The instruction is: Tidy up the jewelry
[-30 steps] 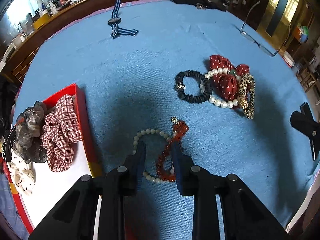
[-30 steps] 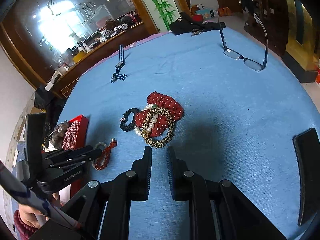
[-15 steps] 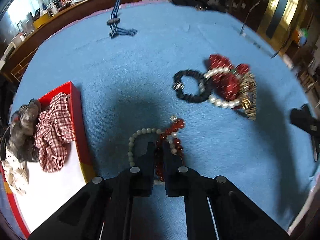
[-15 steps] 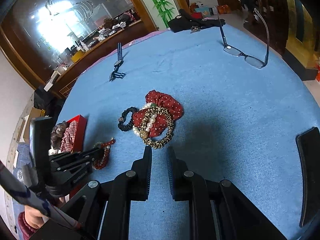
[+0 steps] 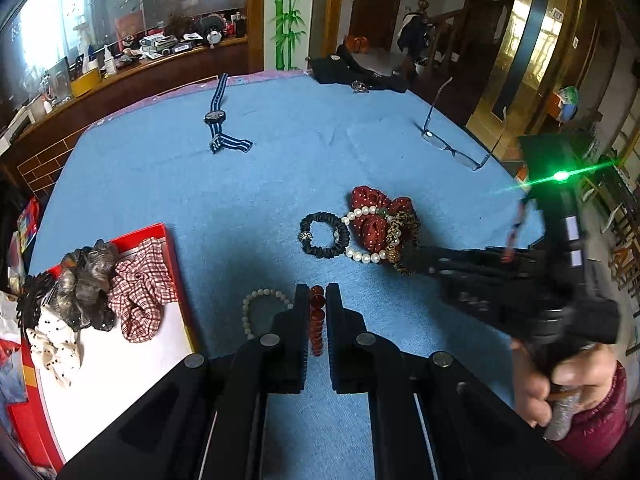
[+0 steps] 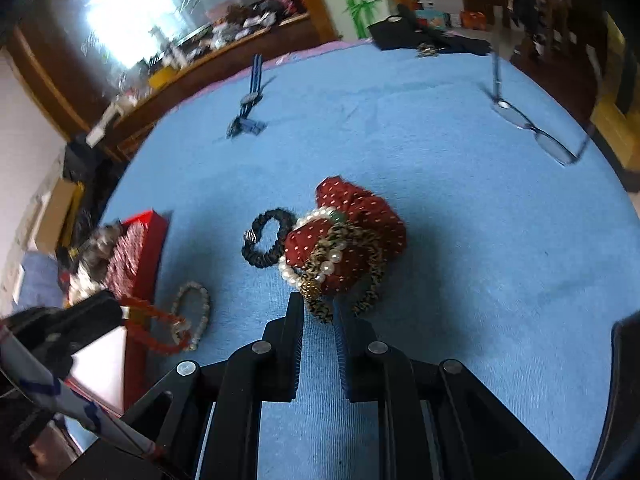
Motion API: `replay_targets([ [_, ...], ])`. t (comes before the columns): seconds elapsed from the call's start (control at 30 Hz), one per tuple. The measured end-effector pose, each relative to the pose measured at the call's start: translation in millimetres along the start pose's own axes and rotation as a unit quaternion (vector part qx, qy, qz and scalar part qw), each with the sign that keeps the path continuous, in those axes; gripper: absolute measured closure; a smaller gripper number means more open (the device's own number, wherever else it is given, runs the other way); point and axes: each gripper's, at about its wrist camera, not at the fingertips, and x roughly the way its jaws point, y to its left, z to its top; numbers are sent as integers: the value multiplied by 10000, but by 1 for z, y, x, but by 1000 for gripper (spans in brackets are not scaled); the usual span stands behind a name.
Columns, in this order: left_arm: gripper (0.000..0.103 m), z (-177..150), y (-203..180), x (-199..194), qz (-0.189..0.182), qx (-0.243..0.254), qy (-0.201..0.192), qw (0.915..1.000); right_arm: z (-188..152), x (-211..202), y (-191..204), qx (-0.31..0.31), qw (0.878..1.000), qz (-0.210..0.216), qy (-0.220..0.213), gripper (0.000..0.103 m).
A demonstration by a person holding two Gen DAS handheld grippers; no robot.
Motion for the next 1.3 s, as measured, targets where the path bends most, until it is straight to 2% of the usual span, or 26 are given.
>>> replay_targets([
  [0.2, 96, -2, 5, -4, -15, -75, -14, 10000, 2, 24, 12, -503, 9977, -429, 150, 79],
  [0.3, 96, -4, 7, -1, -24, -102, 12, 9999, 0, 35, 14, -673, 9955, -638, 211, 79],
  [0.33, 96, -5, 7, -1, -25, -114, 12, 9999, -1, 37, 12, -666, 9953, -669, 233, 88],
  [0.4, 96, -6, 7, -1, -44, -106, 20, 9999, -4, 31, 9, -625, 9961, -599, 152, 90],
  [0.5, 96, -7, 6, -1, -52, -106, 17, 9999, -8, 5, 6, -436, 9987, -261, -17, 90],
  [0.77, 96, -14, -7, -11, -19, -26, -131, 9999, -23, -63, 13, -319, 9976, 242, -573, 90],
  [0.9, 96, -21, -15, -17, 137, 62, -215, 9997, -33, -69, 16, -251, 9973, 338, -606, 89],
  [1.3, 96, -42, -18, -23, 198, 51, -246, 9995, -50, -66, 20, -239, 9977, 433, -461, 89],
])
